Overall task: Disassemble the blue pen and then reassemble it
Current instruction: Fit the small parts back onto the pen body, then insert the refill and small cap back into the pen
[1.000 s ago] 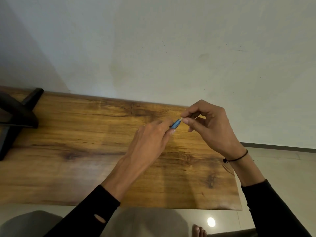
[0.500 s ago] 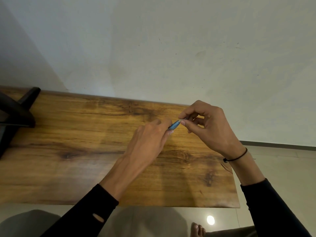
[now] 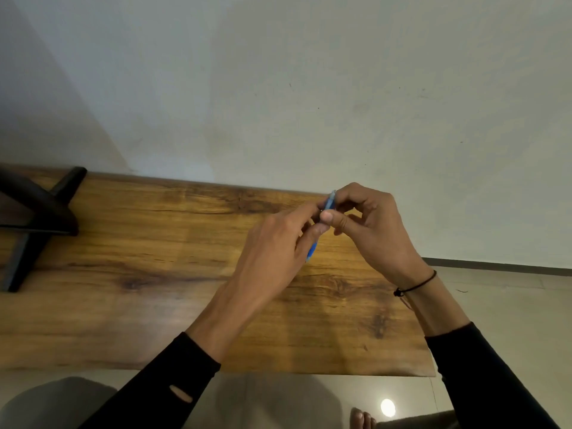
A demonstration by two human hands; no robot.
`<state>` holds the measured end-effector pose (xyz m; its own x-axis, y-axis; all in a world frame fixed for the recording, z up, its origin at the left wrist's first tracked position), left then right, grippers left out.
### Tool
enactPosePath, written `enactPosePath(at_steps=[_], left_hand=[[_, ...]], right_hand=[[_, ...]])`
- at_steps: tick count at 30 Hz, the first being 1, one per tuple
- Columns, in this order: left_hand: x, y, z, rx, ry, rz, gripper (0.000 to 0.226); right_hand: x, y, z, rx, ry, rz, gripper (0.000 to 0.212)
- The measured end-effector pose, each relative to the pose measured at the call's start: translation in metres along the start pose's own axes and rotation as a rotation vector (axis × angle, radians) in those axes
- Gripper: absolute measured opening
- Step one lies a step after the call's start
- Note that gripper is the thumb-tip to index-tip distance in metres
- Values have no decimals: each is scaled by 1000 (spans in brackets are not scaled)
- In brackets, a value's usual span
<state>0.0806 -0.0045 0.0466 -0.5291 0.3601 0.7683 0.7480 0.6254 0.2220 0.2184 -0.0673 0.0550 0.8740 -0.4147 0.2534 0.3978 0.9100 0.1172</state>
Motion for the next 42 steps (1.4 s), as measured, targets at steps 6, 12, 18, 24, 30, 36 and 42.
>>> enactPosePath(at_steps=[6, 12, 18, 24, 30, 36, 42], left_hand=[[27, 2, -1, 128, -199, -87, 50], [62, 4, -4, 100, -508, -139, 45], [76, 2, -7, 72, -450, -193, 49], [78, 1, -9, 80, -438, -206, 50], [78, 4, -9, 78, -423, -203, 50], [84, 3, -7, 81, -400, -221, 48], [87, 2, -8, 88, -394, -227, 46]], right_hand=[[17, 2, 59, 66, 262, -152, 16], [56, 12, 143, 42, 524, -232, 31], [63, 8, 173, -69, 628, -232, 60], [57, 6, 166, -158, 721, -252, 53], [54, 12, 164, -162, 766, -242, 58], [48, 15, 163, -175, 776, -233, 58], [42, 16, 162, -182, 773, -229, 59]])
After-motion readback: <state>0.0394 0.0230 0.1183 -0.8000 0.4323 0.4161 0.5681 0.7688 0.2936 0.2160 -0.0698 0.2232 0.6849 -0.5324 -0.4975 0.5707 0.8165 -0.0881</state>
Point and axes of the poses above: each hand's wrist, its own y-axis towards the middle knuckle, its own x-axis out of the back of the hand, z = x × y, the point moved 9 cm from there along y, towards the middle knuckle, and after that the axes turned 8 degrees about y, right-handed, at the moved point
